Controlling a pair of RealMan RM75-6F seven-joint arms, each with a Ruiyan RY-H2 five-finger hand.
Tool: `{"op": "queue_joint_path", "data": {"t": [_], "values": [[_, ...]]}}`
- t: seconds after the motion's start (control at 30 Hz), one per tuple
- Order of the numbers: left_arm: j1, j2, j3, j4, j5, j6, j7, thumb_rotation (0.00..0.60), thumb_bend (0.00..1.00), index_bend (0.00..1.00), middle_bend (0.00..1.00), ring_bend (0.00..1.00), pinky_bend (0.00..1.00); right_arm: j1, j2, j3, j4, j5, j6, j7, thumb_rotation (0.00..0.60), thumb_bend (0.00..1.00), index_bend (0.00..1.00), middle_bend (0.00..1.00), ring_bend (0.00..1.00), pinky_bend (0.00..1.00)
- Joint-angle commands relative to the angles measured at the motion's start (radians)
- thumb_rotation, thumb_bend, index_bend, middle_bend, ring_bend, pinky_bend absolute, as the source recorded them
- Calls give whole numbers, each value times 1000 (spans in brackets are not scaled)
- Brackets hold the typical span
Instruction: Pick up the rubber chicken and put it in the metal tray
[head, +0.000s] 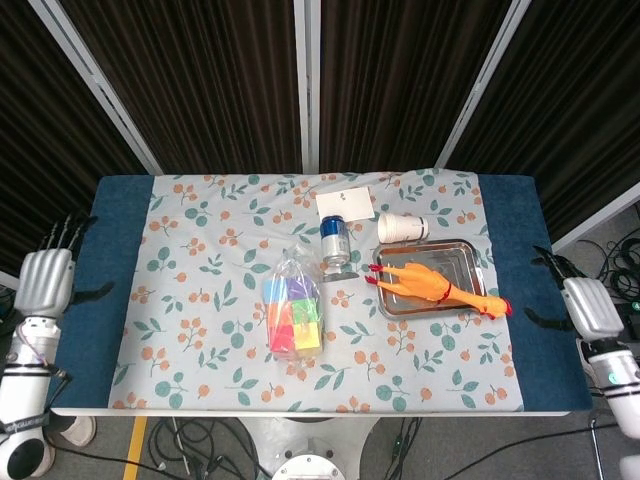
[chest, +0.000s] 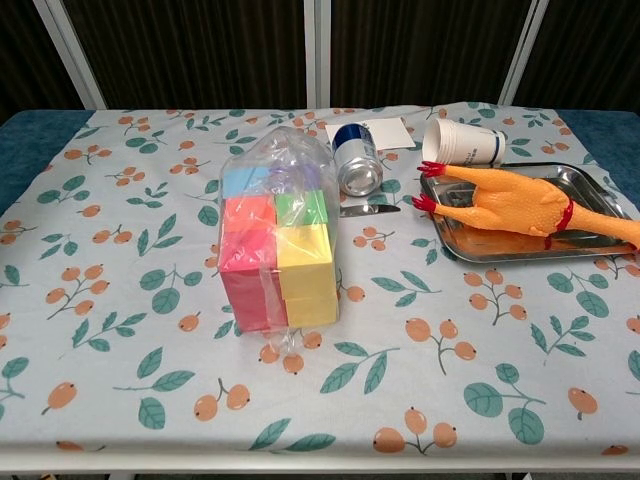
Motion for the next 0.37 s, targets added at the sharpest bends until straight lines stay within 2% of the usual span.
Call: {"op": "queue_joint_path", "data": {"t": [0.03, 0.2, 0.37], "values": [[89, -45, 61, 31, 56, 112, 82, 600, 154, 183, 134, 70, 181, -141, 126, -13, -194, 41, 129, -134, 600, 124, 0, 142, 54, 285], [177, -86, 116, 23, 129, 223, 116, 600, 154, 183, 134, 70, 174, -214, 126, -30, -250, -1, 222, -171, 600, 131, 0, 144, 50, 281], [247, -106, 170, -9, 182, 277, 148, 600, 154, 183, 134, 70, 172, -254, 110, -34, -258, -32, 264, -194, 600, 138, 0, 157, 50, 280]]}}
